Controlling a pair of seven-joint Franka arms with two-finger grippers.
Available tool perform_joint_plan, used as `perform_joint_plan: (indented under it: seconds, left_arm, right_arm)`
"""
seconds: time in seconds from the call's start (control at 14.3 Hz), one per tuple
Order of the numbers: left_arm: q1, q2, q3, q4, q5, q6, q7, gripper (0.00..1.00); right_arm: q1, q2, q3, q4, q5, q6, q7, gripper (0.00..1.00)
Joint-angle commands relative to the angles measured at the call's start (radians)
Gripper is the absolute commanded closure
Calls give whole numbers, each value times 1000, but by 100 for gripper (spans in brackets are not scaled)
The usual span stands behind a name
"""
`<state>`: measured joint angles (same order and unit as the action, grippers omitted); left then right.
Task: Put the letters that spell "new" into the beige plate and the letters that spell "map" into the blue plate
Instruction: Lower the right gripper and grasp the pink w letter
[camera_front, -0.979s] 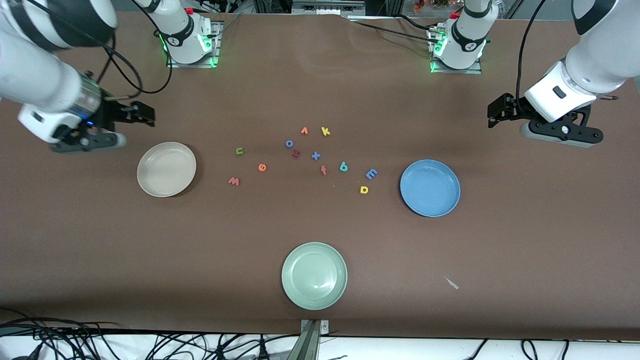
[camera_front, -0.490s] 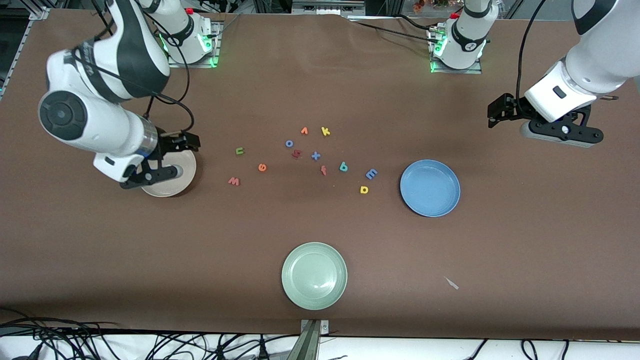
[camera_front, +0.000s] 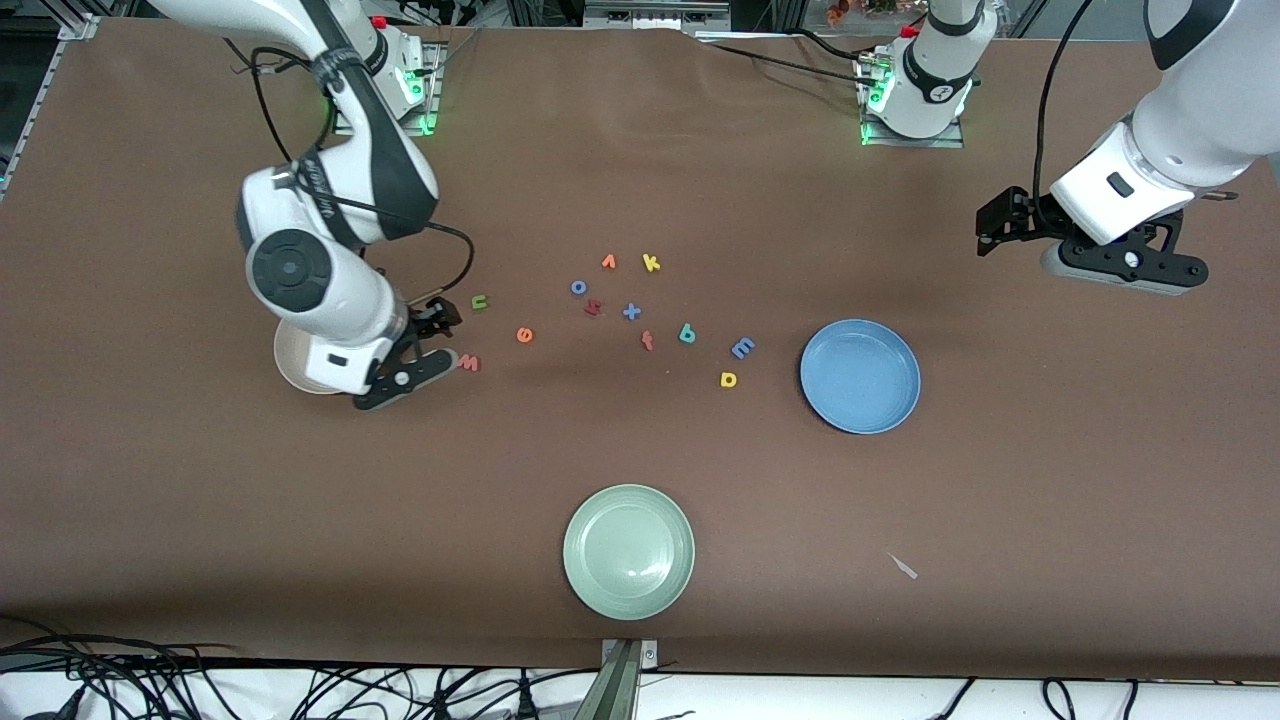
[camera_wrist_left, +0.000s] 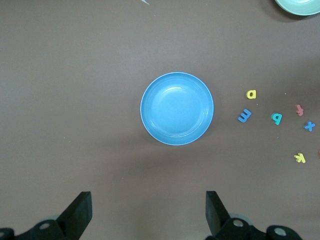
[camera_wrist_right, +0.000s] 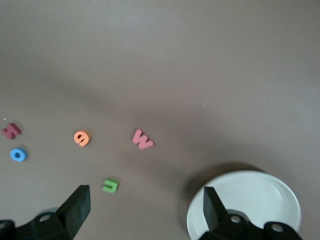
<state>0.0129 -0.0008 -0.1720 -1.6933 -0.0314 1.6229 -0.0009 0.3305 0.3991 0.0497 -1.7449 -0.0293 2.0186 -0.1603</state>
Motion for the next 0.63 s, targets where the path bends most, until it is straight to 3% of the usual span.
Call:
perform_joint_plan:
  seconds: [0.0,0.56]
  left_arm:
    - [-4,16,3,34,25,-26,18,0]
    - [-5,16,3,34,25,-26,18,0]
  right_arm:
    - [-5,-16,-1,-100,-17,116,-96,0]
    - [-7,46,10,-277,-21,445,-347,0]
